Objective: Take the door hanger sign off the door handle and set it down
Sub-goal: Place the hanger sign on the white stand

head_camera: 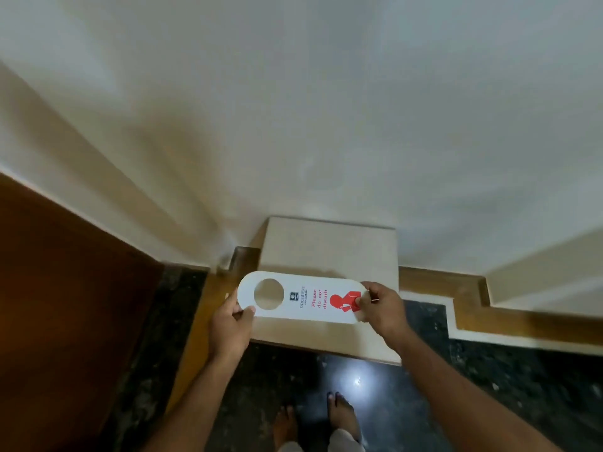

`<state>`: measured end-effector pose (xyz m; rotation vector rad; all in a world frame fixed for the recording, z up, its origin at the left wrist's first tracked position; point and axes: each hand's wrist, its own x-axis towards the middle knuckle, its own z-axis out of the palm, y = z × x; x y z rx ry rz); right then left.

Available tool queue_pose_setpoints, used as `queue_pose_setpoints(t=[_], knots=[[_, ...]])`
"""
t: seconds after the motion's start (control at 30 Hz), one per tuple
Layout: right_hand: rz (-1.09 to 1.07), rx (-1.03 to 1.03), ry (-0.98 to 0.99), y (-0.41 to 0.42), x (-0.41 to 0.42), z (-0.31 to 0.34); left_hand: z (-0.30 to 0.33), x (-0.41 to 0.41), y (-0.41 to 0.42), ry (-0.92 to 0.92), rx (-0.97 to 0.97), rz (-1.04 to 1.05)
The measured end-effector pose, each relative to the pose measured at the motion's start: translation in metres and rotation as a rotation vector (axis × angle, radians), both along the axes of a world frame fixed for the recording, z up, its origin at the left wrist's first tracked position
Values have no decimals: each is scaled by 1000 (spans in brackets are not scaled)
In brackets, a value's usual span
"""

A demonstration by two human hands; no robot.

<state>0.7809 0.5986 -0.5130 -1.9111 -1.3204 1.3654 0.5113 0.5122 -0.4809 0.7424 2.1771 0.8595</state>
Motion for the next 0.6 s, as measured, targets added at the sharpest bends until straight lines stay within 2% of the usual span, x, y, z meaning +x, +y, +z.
queue_pose_setpoints(t=[0.17, 0.27, 0.37, 0.6], knots=[[-25, -43, -287, 18, 44, -102, -113, 38, 48, 44, -157, -221], [4, -76, -376, 22, 52, -148, -158, 51, 56, 121, -252, -320], [32, -101, -403, 27, 51, -177, -189, 56, 56, 162, -332, -364], [115, -8, -532, 25, 39, -200, -210, 51, 57, 168, -406, -400]])
